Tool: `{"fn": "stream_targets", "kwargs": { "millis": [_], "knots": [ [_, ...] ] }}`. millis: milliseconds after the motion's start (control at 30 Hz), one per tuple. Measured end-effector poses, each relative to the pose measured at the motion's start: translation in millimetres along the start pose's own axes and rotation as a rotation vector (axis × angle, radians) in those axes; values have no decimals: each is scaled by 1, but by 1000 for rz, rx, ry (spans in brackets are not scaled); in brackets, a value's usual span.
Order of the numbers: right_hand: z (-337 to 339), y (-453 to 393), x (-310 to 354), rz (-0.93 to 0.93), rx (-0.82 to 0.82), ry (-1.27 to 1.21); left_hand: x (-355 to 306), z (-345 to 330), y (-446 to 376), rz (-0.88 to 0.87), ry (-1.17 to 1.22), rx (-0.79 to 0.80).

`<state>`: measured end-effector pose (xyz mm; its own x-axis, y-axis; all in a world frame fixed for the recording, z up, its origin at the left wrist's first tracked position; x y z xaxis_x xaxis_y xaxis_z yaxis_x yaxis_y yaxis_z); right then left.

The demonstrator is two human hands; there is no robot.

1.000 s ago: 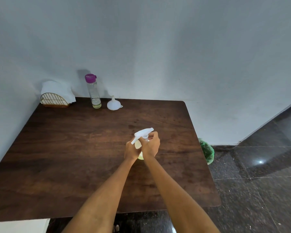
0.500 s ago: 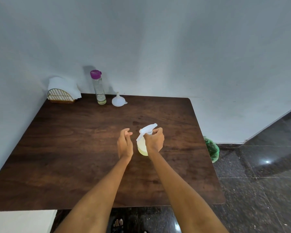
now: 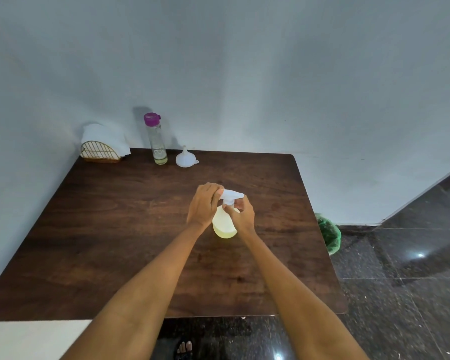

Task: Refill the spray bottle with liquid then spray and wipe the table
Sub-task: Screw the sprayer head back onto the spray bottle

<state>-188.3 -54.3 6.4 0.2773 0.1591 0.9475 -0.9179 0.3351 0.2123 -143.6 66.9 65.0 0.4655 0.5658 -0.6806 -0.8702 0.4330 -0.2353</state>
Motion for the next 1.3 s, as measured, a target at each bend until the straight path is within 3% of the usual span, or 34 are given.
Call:
{"fn": "stream_targets", "kwargs": {
  "millis": [100,233,300,400,467,567,767,1000,1133,1300],
  "knots": [
    [1,0,3,12,5,6,2,-2,3,25,54,14],
    [8,-1,6,6,6,11,31,-22,41,281,239,-64],
    [11,-2,7,5,0,30,50,-44,53,351,175,41],
    [13,-3,7,39,18,39,49,-72,45,234,128,240],
    [14,-3,9,70,44,44,48,-86,34,182,144,250],
    [14,-4,8,114,49,71,58,-93,29,270,150,212],
    [14,-7,11,165,-29,74,57,-86,23,366,136,300],
    [15,-9,20,104,-78,157,58,-88,24,404,96,347],
    [18,-18,32,176,37,341,59,-88,25,412,103,349],
    [1,-30,62,203,367,802,61,-90,28,475,107,375]
  ]
}}
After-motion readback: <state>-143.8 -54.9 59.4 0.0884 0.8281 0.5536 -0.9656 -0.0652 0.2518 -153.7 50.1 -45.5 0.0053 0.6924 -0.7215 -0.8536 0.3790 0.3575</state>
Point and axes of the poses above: each hand's wrist, its own y-axis away from the middle knuckle, its own z-axis out of the back of the hand, x = y × z, the point moved 8 cm from there along -y, towards the middle knuckle, and after that the axes turned 9 degrees about x, right-handed, at the moved point
